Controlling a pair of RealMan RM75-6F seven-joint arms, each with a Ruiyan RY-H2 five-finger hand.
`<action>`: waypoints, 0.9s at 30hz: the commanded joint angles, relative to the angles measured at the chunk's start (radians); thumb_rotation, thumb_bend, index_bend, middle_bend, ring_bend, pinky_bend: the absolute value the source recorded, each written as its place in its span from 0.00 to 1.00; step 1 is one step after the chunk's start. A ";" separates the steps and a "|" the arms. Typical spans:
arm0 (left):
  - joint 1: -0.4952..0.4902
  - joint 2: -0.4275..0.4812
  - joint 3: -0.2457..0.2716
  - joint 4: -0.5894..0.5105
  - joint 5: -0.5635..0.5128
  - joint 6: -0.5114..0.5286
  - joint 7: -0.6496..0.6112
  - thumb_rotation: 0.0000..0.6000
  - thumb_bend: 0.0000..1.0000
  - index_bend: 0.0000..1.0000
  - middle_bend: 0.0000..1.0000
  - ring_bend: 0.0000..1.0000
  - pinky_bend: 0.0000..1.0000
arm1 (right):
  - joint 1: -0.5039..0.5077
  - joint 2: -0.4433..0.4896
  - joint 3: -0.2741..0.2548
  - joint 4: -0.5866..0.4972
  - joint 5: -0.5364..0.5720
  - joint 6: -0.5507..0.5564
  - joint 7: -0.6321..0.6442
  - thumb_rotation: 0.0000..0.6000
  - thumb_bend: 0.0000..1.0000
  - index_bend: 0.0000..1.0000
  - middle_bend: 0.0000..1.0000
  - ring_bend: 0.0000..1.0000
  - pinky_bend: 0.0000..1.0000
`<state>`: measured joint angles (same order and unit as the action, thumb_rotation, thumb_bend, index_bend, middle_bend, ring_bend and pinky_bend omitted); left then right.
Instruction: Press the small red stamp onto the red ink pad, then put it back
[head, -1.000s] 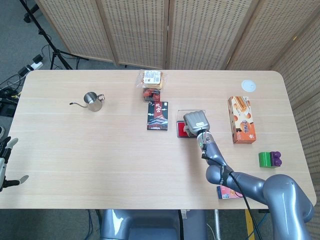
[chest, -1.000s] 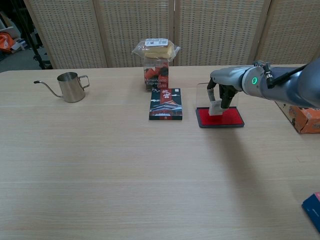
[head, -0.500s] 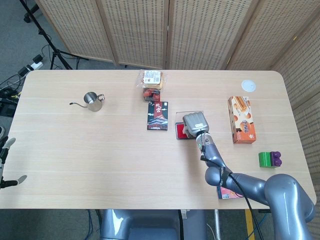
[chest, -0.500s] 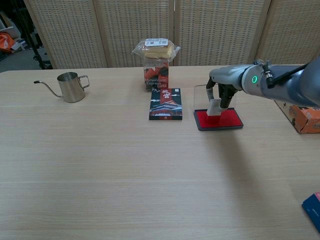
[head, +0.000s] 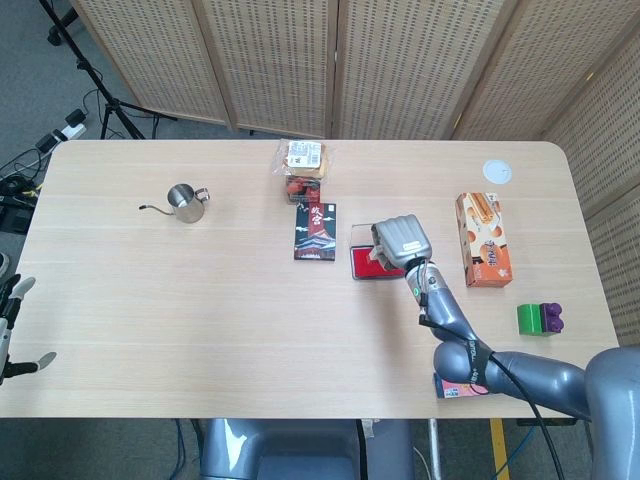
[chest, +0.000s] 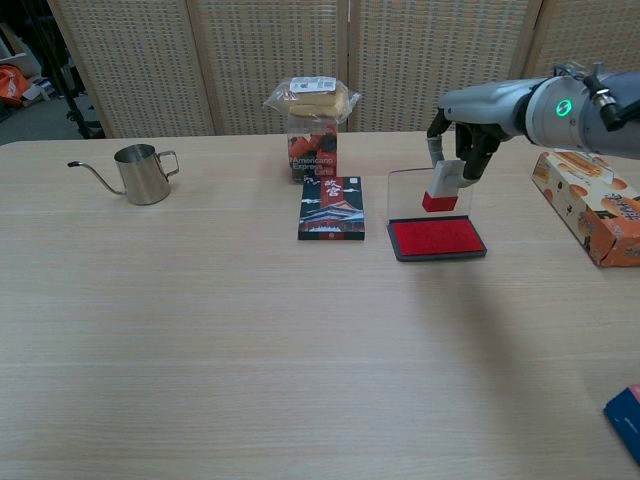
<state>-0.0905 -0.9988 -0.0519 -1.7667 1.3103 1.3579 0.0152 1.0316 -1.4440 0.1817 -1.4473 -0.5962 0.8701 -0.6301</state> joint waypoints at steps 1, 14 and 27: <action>0.000 -0.001 0.003 -0.002 0.007 0.002 0.004 1.00 0.01 0.00 0.00 0.00 0.00 | -0.060 0.067 -0.070 -0.069 -0.101 0.039 0.009 1.00 0.67 0.54 0.92 0.99 1.00; -0.002 -0.006 0.011 -0.007 0.021 0.001 0.021 1.00 0.01 0.00 0.00 0.00 0.00 | -0.216 0.046 -0.207 -0.024 -0.381 0.105 0.121 1.00 0.67 0.55 0.92 0.99 1.00; -0.004 -0.005 0.014 -0.006 0.023 -0.004 0.024 1.00 0.01 0.00 0.00 0.00 0.00 | -0.276 0.023 -0.214 0.051 -0.458 0.095 0.189 1.00 0.67 0.55 0.92 0.99 1.00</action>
<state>-0.0943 -1.0042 -0.0377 -1.7728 1.3341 1.3548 0.0382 0.7596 -1.4205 -0.0308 -1.4007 -1.0495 0.9676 -0.4441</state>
